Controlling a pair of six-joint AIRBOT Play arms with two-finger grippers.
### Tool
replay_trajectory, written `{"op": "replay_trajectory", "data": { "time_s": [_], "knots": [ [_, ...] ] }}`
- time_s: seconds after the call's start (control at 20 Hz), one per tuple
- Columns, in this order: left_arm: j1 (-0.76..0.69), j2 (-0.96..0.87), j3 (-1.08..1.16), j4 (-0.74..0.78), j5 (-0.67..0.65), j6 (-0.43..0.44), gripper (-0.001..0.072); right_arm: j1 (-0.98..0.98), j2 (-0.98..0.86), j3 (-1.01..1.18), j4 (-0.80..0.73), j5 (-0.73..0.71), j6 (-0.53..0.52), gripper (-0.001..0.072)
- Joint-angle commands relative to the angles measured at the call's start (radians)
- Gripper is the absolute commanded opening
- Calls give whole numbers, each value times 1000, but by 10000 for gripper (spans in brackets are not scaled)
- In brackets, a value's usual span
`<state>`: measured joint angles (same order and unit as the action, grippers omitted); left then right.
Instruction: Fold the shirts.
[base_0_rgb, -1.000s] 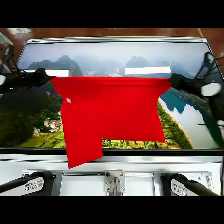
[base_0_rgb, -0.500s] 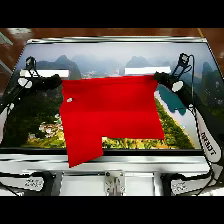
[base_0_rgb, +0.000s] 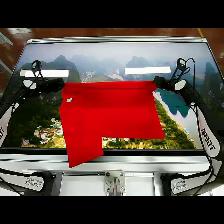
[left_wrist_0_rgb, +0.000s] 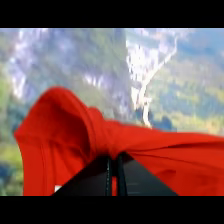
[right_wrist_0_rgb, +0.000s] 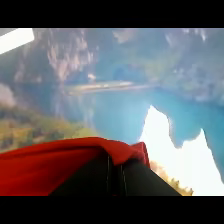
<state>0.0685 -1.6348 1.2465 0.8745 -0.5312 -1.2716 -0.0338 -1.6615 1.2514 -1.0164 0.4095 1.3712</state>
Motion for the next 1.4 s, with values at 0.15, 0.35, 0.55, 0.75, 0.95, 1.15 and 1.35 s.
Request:
{"op": "replay_trajectory", "data": {
  "time_s": [0.15, 0.35, 0.55, 0.75, 0.95, 1.15, 1.35],
  "knots": [
    [14, -19, 4, 104, -428, 18, 39, -15, -2, 1, -183, 429, 84, 56],
    [47, -20, 4, 222, -555, -66, 39, -15, -2, 1, -312, 512, 195, 56],
    [71, -23, 4, 225, -559, -76, 40, -6, -24, 0, -296, 511, 227, 56],
    [58, -47, 4, 214, -570, -88, 49, 4, -56, 0, -252, 503, 233, 83],
    [85, -44, 45, 207, -698, -112, 466, -9, 26, 0, -235, 512, 180, 535],
    [193, 26, 93, 211, -934, -159, 465, -79, 210, 0, -371, 688, 158, 535],
    [276, 220, -116, 218, -970, -108, 472, -255, 318, -45, -415, 1008, 60, 535]
  ]
}}
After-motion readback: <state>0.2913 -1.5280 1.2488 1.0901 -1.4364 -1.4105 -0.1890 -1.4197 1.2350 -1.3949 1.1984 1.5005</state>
